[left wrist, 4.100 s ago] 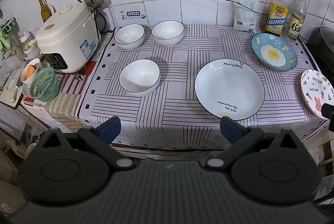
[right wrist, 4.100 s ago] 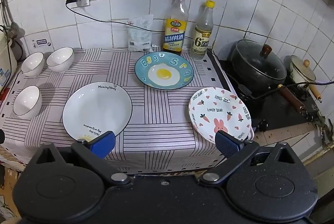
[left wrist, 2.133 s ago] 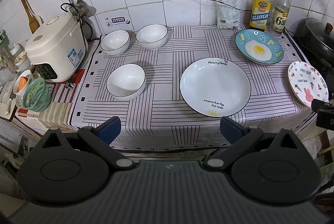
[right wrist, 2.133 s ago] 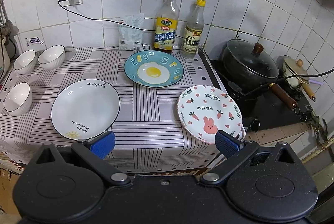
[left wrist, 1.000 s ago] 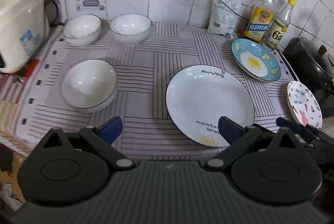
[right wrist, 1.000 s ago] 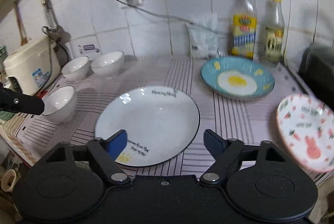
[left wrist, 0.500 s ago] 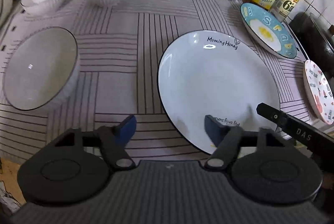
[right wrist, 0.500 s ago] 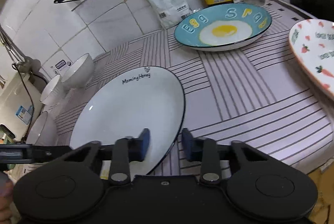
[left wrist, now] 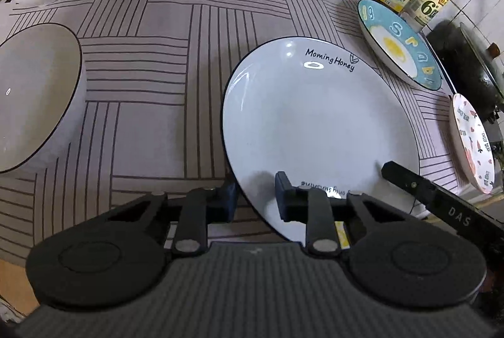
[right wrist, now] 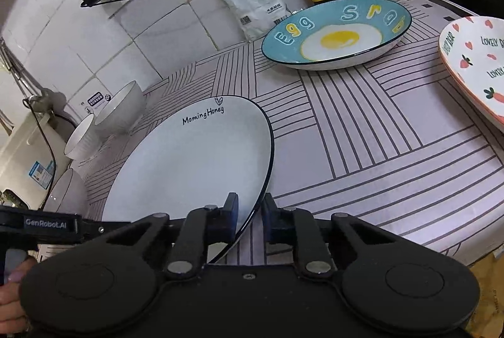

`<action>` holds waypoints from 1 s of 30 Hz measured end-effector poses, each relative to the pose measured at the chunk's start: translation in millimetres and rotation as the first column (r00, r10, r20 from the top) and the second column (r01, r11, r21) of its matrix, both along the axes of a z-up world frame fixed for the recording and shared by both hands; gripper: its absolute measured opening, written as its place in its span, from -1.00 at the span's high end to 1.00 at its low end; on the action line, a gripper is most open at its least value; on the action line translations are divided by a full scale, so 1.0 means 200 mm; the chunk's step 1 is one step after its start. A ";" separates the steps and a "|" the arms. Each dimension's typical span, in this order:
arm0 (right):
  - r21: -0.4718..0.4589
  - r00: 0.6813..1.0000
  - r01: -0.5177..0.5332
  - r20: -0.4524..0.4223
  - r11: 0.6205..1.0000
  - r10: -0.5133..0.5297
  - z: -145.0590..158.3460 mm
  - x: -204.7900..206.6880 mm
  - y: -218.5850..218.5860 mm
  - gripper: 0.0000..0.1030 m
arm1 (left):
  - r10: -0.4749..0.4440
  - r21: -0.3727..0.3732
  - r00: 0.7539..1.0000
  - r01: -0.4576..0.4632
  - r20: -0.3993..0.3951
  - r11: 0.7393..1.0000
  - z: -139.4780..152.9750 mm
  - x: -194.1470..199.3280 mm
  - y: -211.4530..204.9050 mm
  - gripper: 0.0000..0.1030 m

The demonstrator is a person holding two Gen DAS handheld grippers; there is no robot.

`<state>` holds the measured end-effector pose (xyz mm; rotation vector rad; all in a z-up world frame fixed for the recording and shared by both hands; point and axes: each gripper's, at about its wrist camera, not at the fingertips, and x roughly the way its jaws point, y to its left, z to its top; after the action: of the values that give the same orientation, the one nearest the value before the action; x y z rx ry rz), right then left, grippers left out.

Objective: Organize plates and bowls

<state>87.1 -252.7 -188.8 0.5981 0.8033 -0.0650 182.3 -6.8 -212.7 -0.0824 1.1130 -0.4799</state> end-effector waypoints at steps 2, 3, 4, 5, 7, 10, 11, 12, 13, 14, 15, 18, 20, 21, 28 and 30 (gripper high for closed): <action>-0.003 1.000 -0.014 0.000 1.000 0.014 0.00 0.00 0.00 0.62 | 0.007 0.001 1.000 -0.007 -0.001 1.000 0.00 0.00 0.00 0.53; -0.009 1.000 -0.023 -0.001 1.000 0.023 0.00 0.01 0.00 0.60 | 0.007 0.003 1.000 -0.007 -0.001 1.000 0.00 0.00 -0.01 0.53; -0.017 0.999 -0.033 -0.004 0.999 0.033 0.01 0.01 0.00 0.60 | 0.006 0.006 1.000 -0.006 -0.001 1.000 0.01 0.00 -0.01 0.53; -0.027 0.999 -0.045 -0.005 0.999 0.044 0.01 0.02 0.00 0.59 | -0.002 0.012 1.000 0.002 0.002 1.000 0.01 0.00 -0.01 0.53; -0.050 0.998 -0.068 0.001 0.996 0.068 0.01 0.02 0.01 0.59 | -0.017 0.024 1.000 0.017 0.005 1.000 0.02 0.00 -0.02 0.53; -0.062 0.997 -0.080 0.011 0.995 0.081 0.01 0.02 0.01 0.58 | -0.022 0.022 1.000 0.021 0.011 1.000 0.03 0.00 -0.02 0.53; -0.056 0.997 -0.078 0.014 0.995 0.079 0.01 0.02 0.00 0.58 | -0.018 0.019 1.000 0.018 0.019 1.000 0.04 0.00 -0.01 0.53; -0.052 0.997 -0.080 0.019 0.995 0.081 0.01 0.01 0.00 0.57 | -0.010 0.016 0.999 0.010 0.030 1.000 0.05 0.00 -0.01 0.53; -0.051 0.996 -0.084 0.023 0.995 0.085 0.01 0.01 0.00 0.57 | -0.003 0.017 0.999 0.003 0.041 1.000 0.06 0.00 -0.01 0.53; -0.054 0.996 -0.089 0.024 0.995 0.091 0.01 0.01 0.00 0.56 | 0.001 0.019 0.999 -0.002 0.049 1.000 0.07 0.00 -0.01 0.53; -0.056 0.995 -0.097 0.028 0.994 0.099 0.01 0.02 0.00 0.55 | 0.005 0.020 0.998 -0.006 0.057 1.000 0.08 0.01 0.00 0.53; -0.046 0.993 -0.108 0.040 0.993 0.110 0.01 0.04 0.01 0.54 | 0.020 0.018 0.998 -0.021 0.057 1.000 0.10 0.05 0.00 0.53; -0.049 0.992 -0.109 0.055 0.993 0.112 0.01 0.06 0.02 0.54 | 0.041 0.019 0.997 -0.042 0.059 0.999 0.12 0.08 0.00 0.53; -0.052 0.991 -0.113 0.063 0.992 0.116 0.01 0.08 0.02 0.53 | 0.046 0.025 0.997 -0.048 0.068 0.999 0.12 0.10 -0.01 0.53; -0.069 0.980 -0.156 0.117 0.985 0.163 -0.01 0.25 0.01 0.51 | 0.073 0.099 0.988 -0.087 0.139 0.991 0.14 0.22 -0.07 0.53; -0.067 0.979 -0.154 0.125 0.986 0.161 -0.02 0.29 0.02 0.50 | 0.078 0.117 0.986 -0.096 0.150 0.989 0.14 0.26 -0.08 0.51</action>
<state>145.0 -249.3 -192.2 0.4779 0.7171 0.0953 235.1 -23.3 -184.9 0.0125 0.9897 -0.3326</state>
